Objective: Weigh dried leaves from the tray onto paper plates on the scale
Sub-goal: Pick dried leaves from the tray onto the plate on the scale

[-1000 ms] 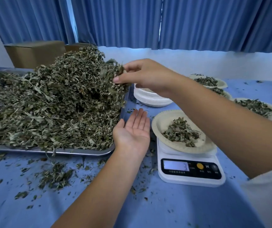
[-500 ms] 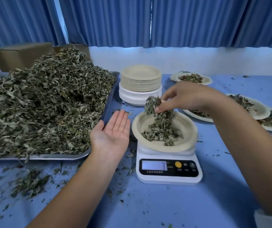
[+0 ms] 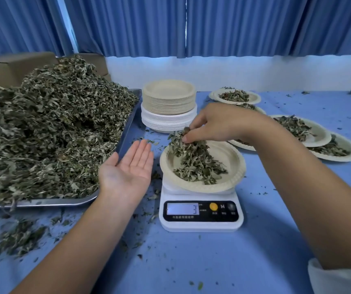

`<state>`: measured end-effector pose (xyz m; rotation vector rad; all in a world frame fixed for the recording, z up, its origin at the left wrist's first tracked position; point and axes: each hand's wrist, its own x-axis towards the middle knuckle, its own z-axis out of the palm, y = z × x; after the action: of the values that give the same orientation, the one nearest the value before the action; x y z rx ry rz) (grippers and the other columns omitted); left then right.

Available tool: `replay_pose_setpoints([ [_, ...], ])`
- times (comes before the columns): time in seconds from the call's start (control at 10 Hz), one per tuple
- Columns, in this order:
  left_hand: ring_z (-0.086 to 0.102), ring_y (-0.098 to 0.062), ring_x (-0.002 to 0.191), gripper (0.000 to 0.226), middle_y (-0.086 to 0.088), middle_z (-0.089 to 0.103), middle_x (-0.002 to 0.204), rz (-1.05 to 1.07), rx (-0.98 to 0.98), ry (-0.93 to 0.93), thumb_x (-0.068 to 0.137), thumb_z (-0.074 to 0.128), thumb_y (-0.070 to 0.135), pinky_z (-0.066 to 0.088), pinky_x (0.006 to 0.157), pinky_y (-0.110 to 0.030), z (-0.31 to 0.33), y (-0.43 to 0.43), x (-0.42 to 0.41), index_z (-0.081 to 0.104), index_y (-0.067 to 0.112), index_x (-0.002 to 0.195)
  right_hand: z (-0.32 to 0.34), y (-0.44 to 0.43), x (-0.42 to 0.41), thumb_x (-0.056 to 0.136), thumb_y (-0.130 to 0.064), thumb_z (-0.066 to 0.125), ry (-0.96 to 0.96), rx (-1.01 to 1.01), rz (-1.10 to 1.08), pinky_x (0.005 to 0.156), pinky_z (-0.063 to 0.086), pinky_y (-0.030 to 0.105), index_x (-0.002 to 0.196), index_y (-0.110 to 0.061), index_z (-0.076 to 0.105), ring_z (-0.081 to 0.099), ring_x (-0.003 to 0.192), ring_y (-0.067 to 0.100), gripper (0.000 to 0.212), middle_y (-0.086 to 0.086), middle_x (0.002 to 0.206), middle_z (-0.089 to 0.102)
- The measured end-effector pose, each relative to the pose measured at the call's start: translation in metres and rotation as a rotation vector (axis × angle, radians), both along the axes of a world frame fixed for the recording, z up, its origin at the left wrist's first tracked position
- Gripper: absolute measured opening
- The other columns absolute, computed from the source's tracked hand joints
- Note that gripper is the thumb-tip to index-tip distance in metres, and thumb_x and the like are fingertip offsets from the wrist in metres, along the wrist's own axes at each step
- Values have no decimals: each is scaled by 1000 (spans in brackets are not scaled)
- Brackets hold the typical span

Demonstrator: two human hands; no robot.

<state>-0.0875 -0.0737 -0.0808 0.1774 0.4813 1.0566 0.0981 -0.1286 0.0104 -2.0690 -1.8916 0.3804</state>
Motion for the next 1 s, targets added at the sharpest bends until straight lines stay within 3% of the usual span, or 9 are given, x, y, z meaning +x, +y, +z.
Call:
replay_pose_setpoints([
  [0.2,58,-34,114,50,-24,65,113,3,7,10,102,30,32,46,99,-43,-1,1,1,57,-8,115,8,-7,3,77,-32,76,42,153,23,42,34,4,76,-28,74,53,58,-4,5,-17,62,63],
  [0.3,58,-34,114,50,-24,65,114,5,6,14,102,30,32,45,100,-43,-1,1,0,57,-8,115,13,-10,7,78,-26,76,67,195,23,42,32,3,77,-21,75,49,47,-7,5,-20,53,61],
  [0.4,59,-34,114,50,-23,65,114,3,10,18,102,30,32,45,100,-42,-2,1,0,57,-8,116,16,-14,10,78,-26,76,44,202,30,42,32,7,80,-14,75,45,48,-1,12,-6,65,66],
  [0.5,59,-34,113,50,-23,65,113,4,11,23,102,30,32,46,99,-42,-1,1,1,57,-8,116,18,-15,11,79,-24,75,82,237,16,42,33,11,81,-3,71,43,49,6,22,15,67,59],
  [0.7,58,-33,114,50,-23,65,115,5,13,27,102,30,32,45,99,-42,-1,1,1,57,-8,115,22,-15,11,79,-27,76,207,376,-46,44,28,17,81,-2,71,34,54,9,25,4,64,47],
  [1.0,58,-34,114,50,-23,65,115,3,11,23,102,30,32,45,101,-42,-1,1,1,58,-8,114,21,-16,8,77,-28,76,196,347,-52,47,28,20,70,-9,68,33,54,10,22,0,60,44],
])
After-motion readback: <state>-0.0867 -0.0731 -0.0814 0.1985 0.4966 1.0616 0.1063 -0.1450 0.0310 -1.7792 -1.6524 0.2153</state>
